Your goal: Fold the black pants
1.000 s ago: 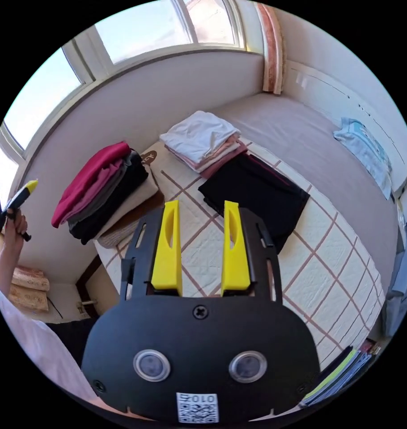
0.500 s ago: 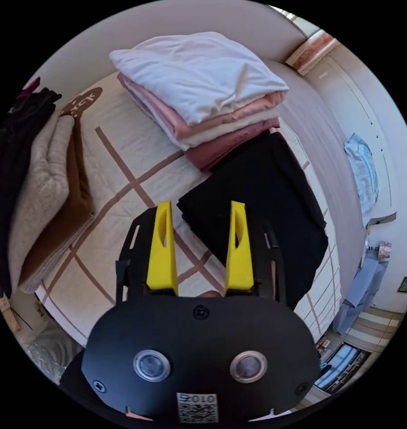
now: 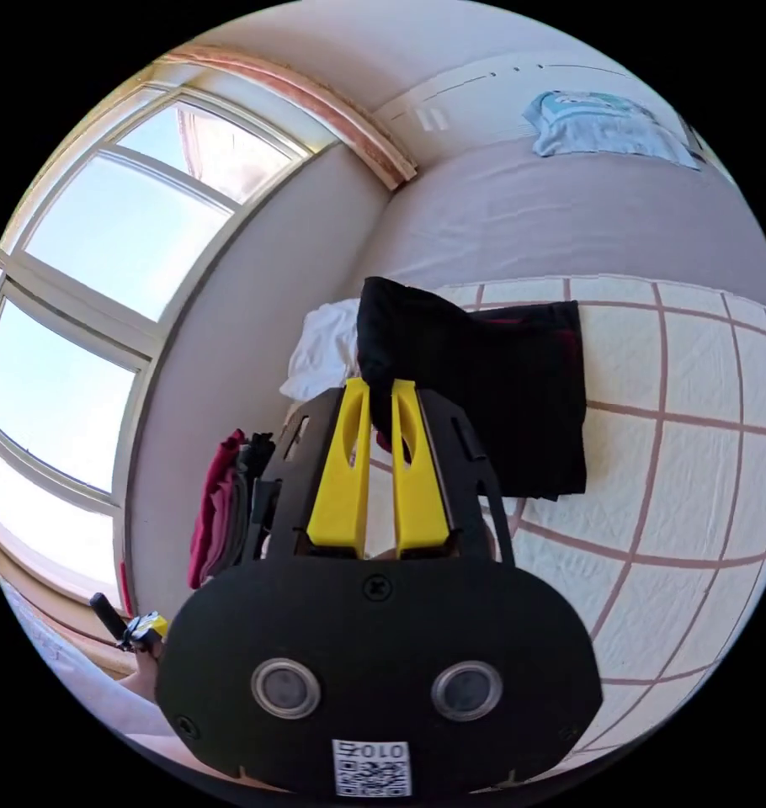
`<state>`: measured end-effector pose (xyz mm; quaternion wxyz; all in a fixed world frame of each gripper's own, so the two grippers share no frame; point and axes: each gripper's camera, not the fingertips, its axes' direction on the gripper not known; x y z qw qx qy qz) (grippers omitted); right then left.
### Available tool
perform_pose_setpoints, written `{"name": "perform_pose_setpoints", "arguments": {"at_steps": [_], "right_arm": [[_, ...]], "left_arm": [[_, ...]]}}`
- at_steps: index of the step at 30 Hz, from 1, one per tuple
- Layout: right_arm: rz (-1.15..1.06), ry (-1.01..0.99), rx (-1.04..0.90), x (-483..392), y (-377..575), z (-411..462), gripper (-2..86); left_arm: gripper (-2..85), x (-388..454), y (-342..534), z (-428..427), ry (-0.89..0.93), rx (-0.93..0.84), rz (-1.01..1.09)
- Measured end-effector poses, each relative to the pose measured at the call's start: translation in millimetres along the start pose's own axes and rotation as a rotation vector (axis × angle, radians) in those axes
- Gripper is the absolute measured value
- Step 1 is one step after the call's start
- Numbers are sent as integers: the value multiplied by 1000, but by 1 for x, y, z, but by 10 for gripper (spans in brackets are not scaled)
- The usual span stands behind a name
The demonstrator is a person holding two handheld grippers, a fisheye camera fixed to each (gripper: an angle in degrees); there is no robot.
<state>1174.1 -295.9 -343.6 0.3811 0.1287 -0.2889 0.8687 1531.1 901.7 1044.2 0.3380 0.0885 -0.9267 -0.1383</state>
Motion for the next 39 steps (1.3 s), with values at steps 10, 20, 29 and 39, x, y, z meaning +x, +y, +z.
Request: {"name": "perform_pose_setpoints", "arguments": {"at_steps": [10, 20, 29, 39], "right_arm": [[-169, -90, 126, -5, 124, -287, 54], [-570, -378, 213, -67, 235, -508, 56], [-731, -384, -29, -121, 318, -542, 56], [-871, -315, -124, -174, 397, -547, 61]], "left_arm": [[67, 139, -23, 5, 148, 64, 178], [149, 352, -43, 22, 240, 171, 532], [166, 457, -50, -2, 119, 277, 503], [46, 431, -56, -18, 235, 242, 342]]}}
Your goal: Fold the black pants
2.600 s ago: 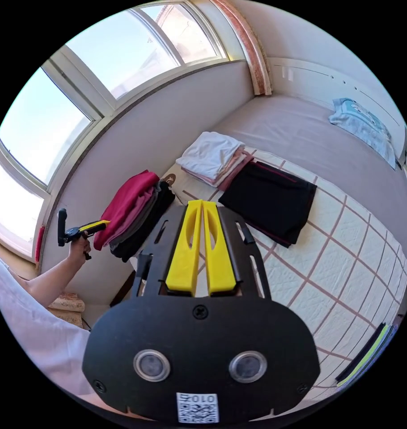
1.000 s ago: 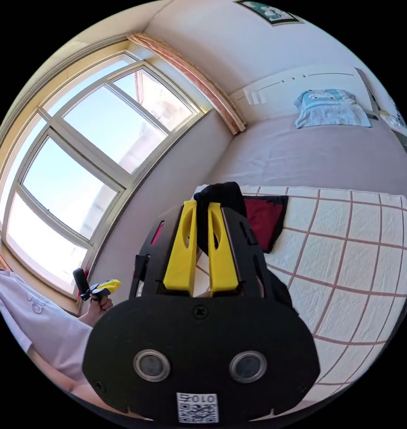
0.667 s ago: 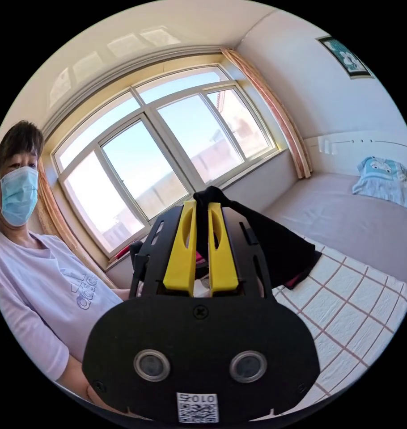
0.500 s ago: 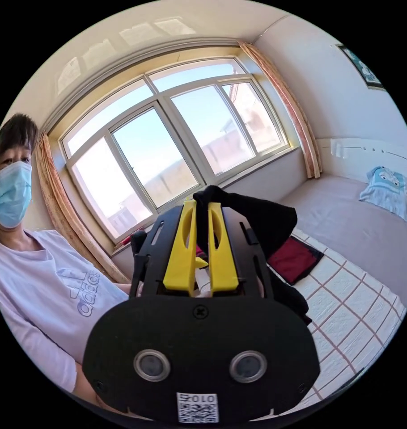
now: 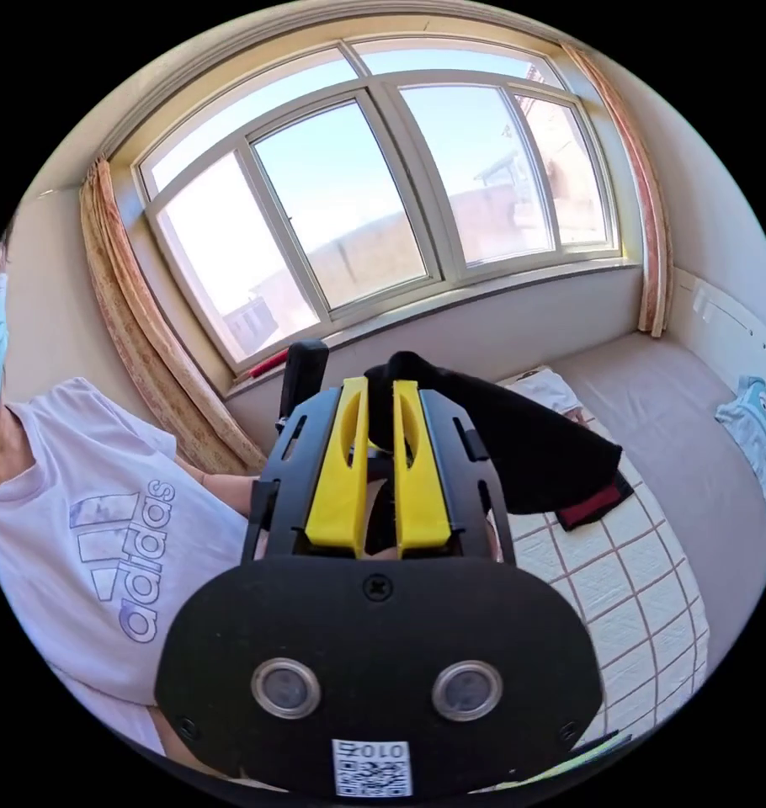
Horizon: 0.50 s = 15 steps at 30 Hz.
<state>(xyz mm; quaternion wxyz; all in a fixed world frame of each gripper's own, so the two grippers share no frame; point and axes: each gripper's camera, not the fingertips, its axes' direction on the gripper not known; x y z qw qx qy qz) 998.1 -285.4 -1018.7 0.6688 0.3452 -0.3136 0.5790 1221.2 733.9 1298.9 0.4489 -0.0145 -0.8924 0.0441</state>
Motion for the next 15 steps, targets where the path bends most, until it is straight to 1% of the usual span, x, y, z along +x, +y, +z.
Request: {"name": "perform_pose_setpoints", "arguments": {"at_steps": [2, 5, 8, 11, 15], "right_arm": [[22, -47, 70, 1, 9, -10, 62], [14, -65, 185, -5, 27, -32, 61], [-24, 22, 229, -18, 51, -48, 66], [-52, 145, 194, -35, 79, -47, 82], [-17, 292, 98, -47, 109, -25, 98]], "left_arm": [[30, -24, 1, -10, 159, 84, -78], [22, -43, -6, -21, 250, 157, -146], [17, -50, -21, -31, 306, 231, -143], [13, -53, -36, -42, 330, 305, -140], [12, -56, -54, -50, 353, 349, -111]]}}
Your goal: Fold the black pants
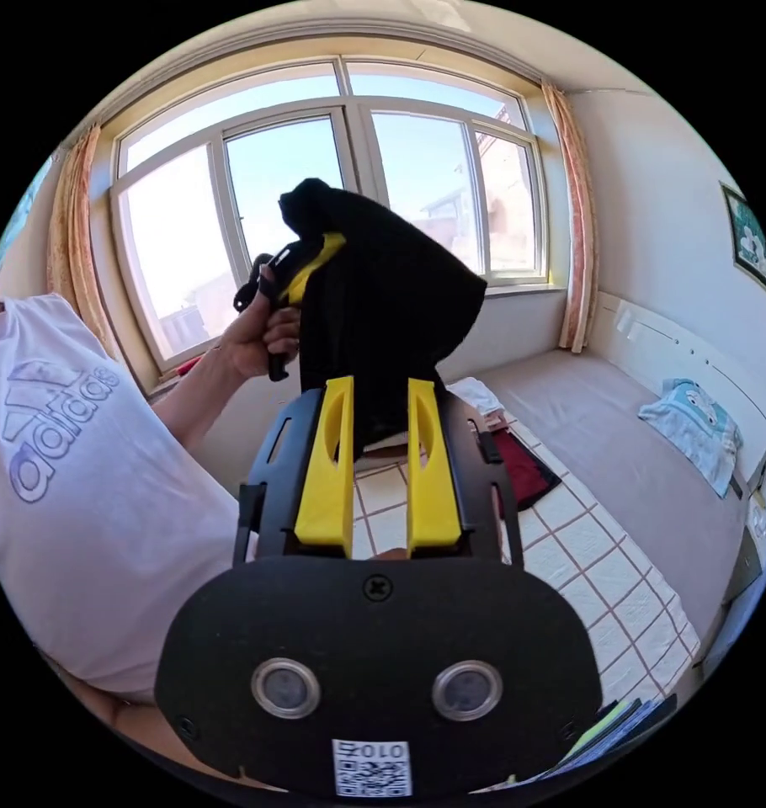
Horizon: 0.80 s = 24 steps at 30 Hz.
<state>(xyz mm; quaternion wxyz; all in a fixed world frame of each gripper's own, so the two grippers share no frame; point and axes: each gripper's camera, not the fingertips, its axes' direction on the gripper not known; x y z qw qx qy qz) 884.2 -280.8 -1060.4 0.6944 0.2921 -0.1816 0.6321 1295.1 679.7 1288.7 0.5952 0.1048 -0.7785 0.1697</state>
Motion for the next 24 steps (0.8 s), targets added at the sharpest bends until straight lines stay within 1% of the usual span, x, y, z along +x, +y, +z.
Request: {"name": "perform_pose_setpoints", "arguments": {"at_steps": [4, 6, 7, 9, 11, 12, 15, 17, 19, 20, 23, 24], "right_arm": [[-5, -45, -9, -10, 8, 11, 84], [-35, -102, -6, -17, 9, 15, 54], [-53, -96, -22, -20, 9, 15, 52], [-75, 19, -70, -24, 9, 6, 44], [-68, -4, -72, -18, 8, -11, 42], [-44, -39, -43, -12, 7, -26, 41], [-24, -168, 43, 4, 1, -61, 40], [-22, -199, 57, 10, -4, -72, 39], [-13, -226, 120, 17, -7, -83, 39], [7, -251, 183, 24, -7, -92, 38], [99, -222, 275, 45, -6, -113, 38], [110, -252, 329, 51, -4, -121, 38]], "left_arm": [[13, -4, -16, 7, 53, 4, 8], [14, -8, -19, 14, 87, -5, -3], [15, -11, -20, 18, 100, -8, -8], [18, -19, -20, 23, 111, -22, -20], [24, -35, -18, 26, 107, -60, -55], [26, -40, -16, 27, 102, -75, -68], [40, -76, -6, 37, 95, -239, -180], [48, -95, 11, 55, 142, -386, -234], [51, -101, 26, 69, 206, -466, -253], [52, -102, 35, 77, 225, -506, -251], [53, -99, 49, 87, 199, -597, -225], [53, -99, 51, 89, 198, -609, -226]]}}
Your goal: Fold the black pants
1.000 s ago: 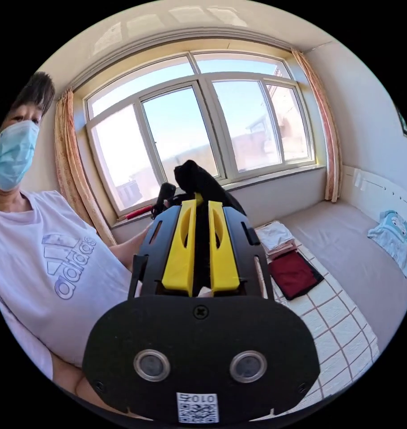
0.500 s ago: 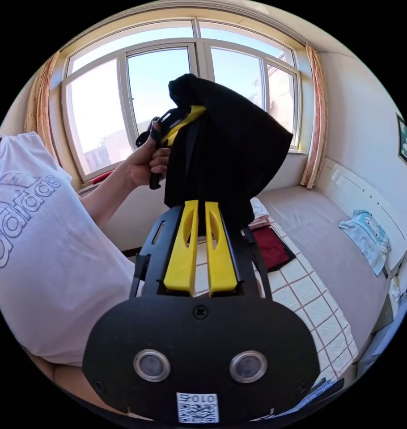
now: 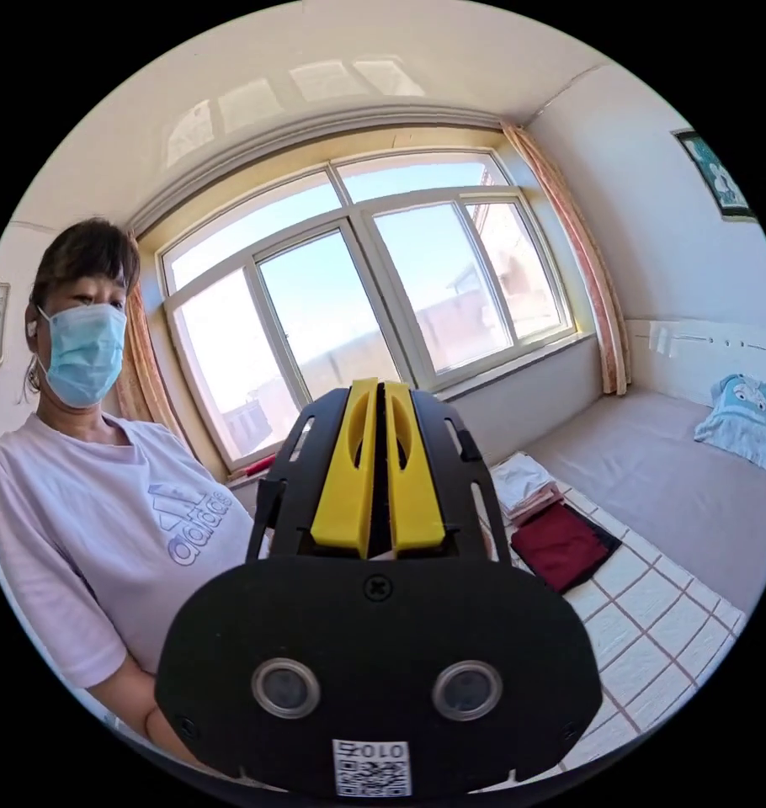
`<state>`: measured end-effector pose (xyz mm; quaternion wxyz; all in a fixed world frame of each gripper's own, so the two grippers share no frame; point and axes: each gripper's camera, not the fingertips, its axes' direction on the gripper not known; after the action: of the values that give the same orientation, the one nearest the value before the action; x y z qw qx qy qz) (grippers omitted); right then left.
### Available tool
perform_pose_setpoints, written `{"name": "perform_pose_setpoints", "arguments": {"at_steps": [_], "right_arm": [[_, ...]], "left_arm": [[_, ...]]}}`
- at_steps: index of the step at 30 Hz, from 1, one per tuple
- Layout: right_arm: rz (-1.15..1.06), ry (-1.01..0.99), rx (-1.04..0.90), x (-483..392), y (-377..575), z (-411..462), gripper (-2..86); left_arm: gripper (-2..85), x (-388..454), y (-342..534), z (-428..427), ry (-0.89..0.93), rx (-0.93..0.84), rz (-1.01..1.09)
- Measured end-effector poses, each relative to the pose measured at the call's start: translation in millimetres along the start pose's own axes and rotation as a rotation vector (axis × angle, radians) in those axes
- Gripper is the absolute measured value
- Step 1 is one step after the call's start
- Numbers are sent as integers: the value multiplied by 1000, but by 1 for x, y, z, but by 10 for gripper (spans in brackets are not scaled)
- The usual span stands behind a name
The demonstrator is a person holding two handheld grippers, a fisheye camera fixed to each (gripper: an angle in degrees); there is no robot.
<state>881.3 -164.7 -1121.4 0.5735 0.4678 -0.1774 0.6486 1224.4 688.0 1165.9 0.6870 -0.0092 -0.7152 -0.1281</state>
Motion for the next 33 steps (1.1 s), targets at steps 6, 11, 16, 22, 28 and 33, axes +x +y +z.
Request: {"name": "perform_pose_setpoints", "arguments": {"at_steps": [6, 11, 16, 22, 28, 33], "right_arm": [[4, -68, 148, 6, -9, -23, 38], [-9, -67, 126, 5, -19, -25, 37], [-31, -111, 40, 3, -31, -19, 37], [-69, -135, -88, -6, -39, 15, 36], [-64, -94, -122, -5, -34, 14, 35], [-39, -2, -107, 9, -25, -9, 35]], "left_arm": [[39, 1, 2, 4, -71, 57, -51], [53, 9, -7, 12, -63, 84, -39], [92, 57, -30, 27, -234, -1, 146], [91, 161, -72, 85, -640, -86, 496], [23, 182, -81, 90, -734, 20, 501], [9, 145, -97, 64, -328, -60, 427]]}}
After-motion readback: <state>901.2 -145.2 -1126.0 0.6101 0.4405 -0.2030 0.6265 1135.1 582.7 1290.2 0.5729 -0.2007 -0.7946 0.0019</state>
